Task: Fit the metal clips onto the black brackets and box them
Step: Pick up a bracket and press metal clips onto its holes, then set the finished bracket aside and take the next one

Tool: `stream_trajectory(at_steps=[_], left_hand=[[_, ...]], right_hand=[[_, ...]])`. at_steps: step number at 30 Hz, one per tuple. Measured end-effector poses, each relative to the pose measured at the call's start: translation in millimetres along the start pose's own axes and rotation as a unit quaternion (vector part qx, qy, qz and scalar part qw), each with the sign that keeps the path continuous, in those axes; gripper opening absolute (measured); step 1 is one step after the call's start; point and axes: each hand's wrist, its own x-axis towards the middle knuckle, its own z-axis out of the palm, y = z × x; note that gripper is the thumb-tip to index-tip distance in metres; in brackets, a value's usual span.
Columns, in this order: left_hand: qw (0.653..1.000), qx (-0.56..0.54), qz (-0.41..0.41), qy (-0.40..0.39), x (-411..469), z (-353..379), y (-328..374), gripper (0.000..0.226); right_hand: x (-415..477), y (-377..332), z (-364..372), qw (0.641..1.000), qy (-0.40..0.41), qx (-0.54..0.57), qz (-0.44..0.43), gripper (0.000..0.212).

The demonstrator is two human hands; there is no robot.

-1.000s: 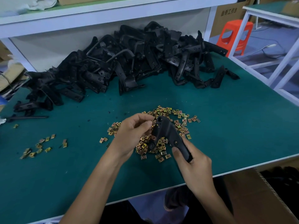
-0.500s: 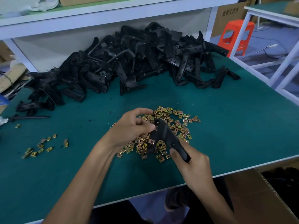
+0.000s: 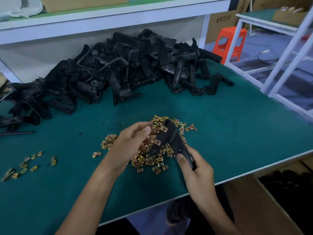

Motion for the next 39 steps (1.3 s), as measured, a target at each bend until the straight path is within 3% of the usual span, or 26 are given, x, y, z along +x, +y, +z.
stream_trajectory(at_steps=[4,6,8,10,14,16,20,23,25,27,31,35,39], left_hand=[[1.0,0.025,0.0,-0.001,-12.3,12.1,-5.3,0.019],[0.999,0.043,-0.002,0.006,-15.3,25.6,-5.3,0.014],[0.998,0.061,-0.003,-0.014,-18.4,48.2,0.5,0.026],[0.996,0.062,-0.001,-0.059,-21.0,77.4,6.3,0.043],[0.982,0.057,0.033,-0.177,-27.7,137.8,10.3,0.029],[0.967,0.071,0.041,-0.241,-31.5,157.5,11.3,0.036],[0.944,0.105,0.059,-0.308,-38.4,174.7,9.0,0.036],[0.942,0.108,0.049,-0.313,-41.6,174.1,7.5,0.037],[0.947,0.102,0.026,-0.304,-39.4,168.4,6.1,0.035],[0.951,0.091,-0.01,-0.296,-35.2,158.3,4.0,0.032],[0.968,0.096,-0.018,-0.229,-26.7,124.9,-3.2,0.028],[0.986,0.11,0.015,-0.122,-9.0,87.2,-2.4,0.028],[0.99,0.131,0.025,-0.038,13.1,44.9,0.5,0.014]], right_hand=[[-17.2,6.4,-22.9,0.985,0.059,0.141,0.084,0.025],[-32.6,12.6,-42.7,0.972,0.118,0.171,0.112,0.026],[-50.5,19.8,-65.9,0.957,0.186,0.174,0.135,0.017],[-70.1,28.8,-89.0,0.942,0.235,0.18,0.159,0.017],[-106.3,35.2,-138.0,0.886,0.332,0.22,0.238,0.014],[-117.7,35.5,-162.2,0.857,0.387,0.22,0.259,0.012],[-121.6,36.4,-212.1,0.836,0.442,0.232,0.229,0.024],[-118.0,35.1,-246.5,0.844,0.413,0.263,0.219,0.066],[-112.7,35.9,-258.5,0.844,0.402,0.262,0.24,0.077],[-103.7,34.8,-256.7,0.855,0.395,0.211,0.26,0.069],[-76.3,29.1,-213.9,0.92,0.311,0.095,0.22,0.017],[-48.0,9.6,-132.8,0.979,0.174,-0.02,0.102,0.016],[-14.1,-8.6,-71.8,0.986,0.056,-0.156,-0.033,0.022]])
